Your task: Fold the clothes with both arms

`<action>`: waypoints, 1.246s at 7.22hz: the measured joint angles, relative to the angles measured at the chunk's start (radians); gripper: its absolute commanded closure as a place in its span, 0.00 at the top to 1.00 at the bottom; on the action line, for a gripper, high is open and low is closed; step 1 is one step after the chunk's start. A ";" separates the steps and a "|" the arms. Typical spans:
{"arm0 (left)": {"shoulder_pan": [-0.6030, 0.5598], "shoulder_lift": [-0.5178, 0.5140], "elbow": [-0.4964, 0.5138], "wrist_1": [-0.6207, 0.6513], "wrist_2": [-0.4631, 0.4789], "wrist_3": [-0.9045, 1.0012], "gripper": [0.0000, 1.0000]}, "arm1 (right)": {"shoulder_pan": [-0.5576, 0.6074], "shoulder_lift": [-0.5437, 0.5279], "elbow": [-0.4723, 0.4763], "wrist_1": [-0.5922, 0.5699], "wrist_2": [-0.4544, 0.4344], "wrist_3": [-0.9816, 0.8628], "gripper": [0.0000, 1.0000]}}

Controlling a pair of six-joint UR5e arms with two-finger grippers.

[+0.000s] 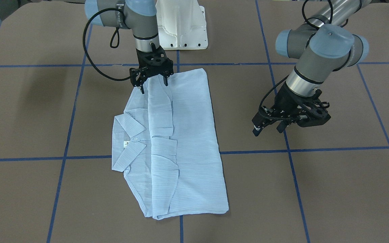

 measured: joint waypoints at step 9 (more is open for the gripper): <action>0.010 0.017 0.013 -0.010 -0.003 -0.005 1.00 | -0.051 0.020 -0.084 0.000 -0.033 -0.020 1.00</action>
